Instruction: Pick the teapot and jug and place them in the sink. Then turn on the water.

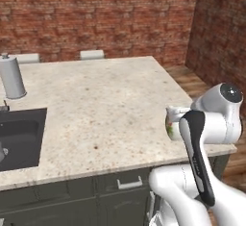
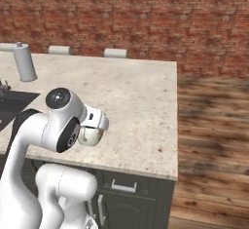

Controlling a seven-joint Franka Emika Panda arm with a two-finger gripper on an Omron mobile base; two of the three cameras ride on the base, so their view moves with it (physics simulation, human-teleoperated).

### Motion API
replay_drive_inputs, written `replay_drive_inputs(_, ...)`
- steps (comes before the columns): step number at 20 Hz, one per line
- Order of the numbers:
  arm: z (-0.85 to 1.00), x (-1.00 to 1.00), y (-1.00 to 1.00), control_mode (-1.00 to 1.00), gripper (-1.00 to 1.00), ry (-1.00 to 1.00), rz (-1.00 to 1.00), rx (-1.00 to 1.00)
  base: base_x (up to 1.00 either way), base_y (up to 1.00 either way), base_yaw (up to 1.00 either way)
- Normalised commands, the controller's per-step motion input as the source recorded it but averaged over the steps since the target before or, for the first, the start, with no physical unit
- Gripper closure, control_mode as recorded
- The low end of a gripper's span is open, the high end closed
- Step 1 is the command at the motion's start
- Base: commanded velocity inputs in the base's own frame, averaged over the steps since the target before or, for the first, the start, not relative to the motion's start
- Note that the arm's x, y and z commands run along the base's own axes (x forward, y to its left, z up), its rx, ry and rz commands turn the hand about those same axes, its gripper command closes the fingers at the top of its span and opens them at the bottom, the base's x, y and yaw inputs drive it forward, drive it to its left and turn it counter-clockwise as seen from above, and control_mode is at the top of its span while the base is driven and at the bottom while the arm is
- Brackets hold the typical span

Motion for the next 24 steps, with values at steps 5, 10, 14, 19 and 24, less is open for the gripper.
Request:
replay_drive_inputs(5, 0.0, 0.0, 0.0, 1.0, 1.0, 0.0, 0.0, 0.0, -0.48, 0.9, 0.0)
replay_drive_inputs(10, 0.0, 0.0, 0.0, 1.0, 1.0, 0.0, 0.0, 0.0, -0.11, 1.0, 0.0)
replay_drive_inputs(14, 0.0, 0.0, 0.0, 1.0, 1.0, 0.0, 0.0, 0.0, 0.03, 0.7, 0.0)
replay_drive_inputs(19, 0.0, 0.0, 0.0, 1.0, 1.0, 0.0, 0.0, 0.0, 0.17, 0.54, 0.0)
replay_drive_inputs(24, 0.0, 0.0, 0.0, 1.0, 1.0, 0.0, 0.0, 0.0, 0.16, 0.59, 0.0)
